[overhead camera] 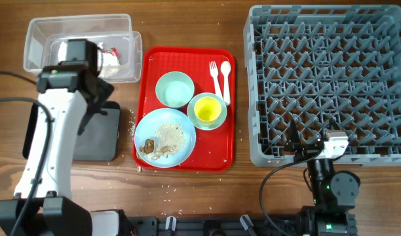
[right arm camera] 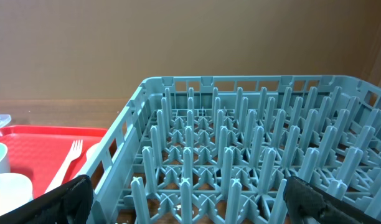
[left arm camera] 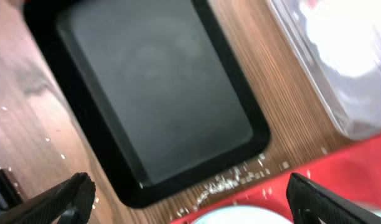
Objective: Sort waste into correct bins and load items into the dishwasher rack
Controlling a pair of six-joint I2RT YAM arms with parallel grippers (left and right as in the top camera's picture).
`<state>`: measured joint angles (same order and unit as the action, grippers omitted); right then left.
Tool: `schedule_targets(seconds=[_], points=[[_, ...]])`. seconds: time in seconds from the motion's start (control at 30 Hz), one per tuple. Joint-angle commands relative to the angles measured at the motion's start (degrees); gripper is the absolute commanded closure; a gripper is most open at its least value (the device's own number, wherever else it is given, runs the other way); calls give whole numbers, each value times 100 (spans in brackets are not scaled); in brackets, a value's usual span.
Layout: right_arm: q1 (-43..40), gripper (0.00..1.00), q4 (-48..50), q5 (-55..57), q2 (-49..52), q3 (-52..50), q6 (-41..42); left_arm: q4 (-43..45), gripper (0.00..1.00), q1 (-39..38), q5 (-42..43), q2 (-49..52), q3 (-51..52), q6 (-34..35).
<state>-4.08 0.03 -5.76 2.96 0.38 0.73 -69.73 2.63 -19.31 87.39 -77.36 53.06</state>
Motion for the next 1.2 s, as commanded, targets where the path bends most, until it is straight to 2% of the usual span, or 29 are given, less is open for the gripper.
schedule_targets(seconds=[0.0, 0.17, 0.27, 0.33, 0.37, 0.43, 0.57, 0.6, 0.63, 0.7, 0.77, 0.83, 0.9, 1.07, 1.17], points=[[-28, 0, 26, 55, 22, -7, -59, -66, 0, 448, -48, -105, 26, -9], [-28, 0, 26, 55, 22, -7, -59, -37, 0, 557, 63, -105, 26, -9], [-28, 0, 352, 44, 22, -7, -46, -37, 0, 557, 63, -105, 26, -9], [-28, 0, 553, -376, 22, -7, 459, -37, 0, 557, 63, -105, 26, -9], [-28, 0, 640, -662, 22, -7, 940, -37, 0, 557, 63, -105, 26, -9], [-28, 0, 647, -1384, 22, -7, 2518, -37, 0, 557, 63, -105, 26, -9], [-28, 0, 688, -1335, 22, -7, 7401, -37, 0, 557, 63, -105, 26, -9], [-28, 0, 544, -1342, 22, -7, 8402, -37, 0, 557, 63, -105, 26, -9], [-28, 0, 507, -1342, 22, -7, 8872, -37, 0, 557, 63, -105, 26, -9], [-28, 0, 680, -1532, 22, -7, 8874, -37, 0, 557, 63, -105, 26, -9], [-28, 0, 1058, -1788, 22, -7, 8513, -37, 0, 557, 63, -105, 26, -9], [-28, 0, 1987, -1923, 22, -7, 7799, -37, 0, 557, 63, -105, 26, -9], [-28, 0, 2490, -1917, 22, 28, 7560, -37, 0, 557, 63, -105, 26, -9], [-28, 0, 2479, -1886, 236, 448, 7005, -37, 0, 557, 63, -105, 26, -9], [-28, 0, 2476, -2135, 811, 981, 6288, -37, 0, 557, 63, -105, 26, -9]])
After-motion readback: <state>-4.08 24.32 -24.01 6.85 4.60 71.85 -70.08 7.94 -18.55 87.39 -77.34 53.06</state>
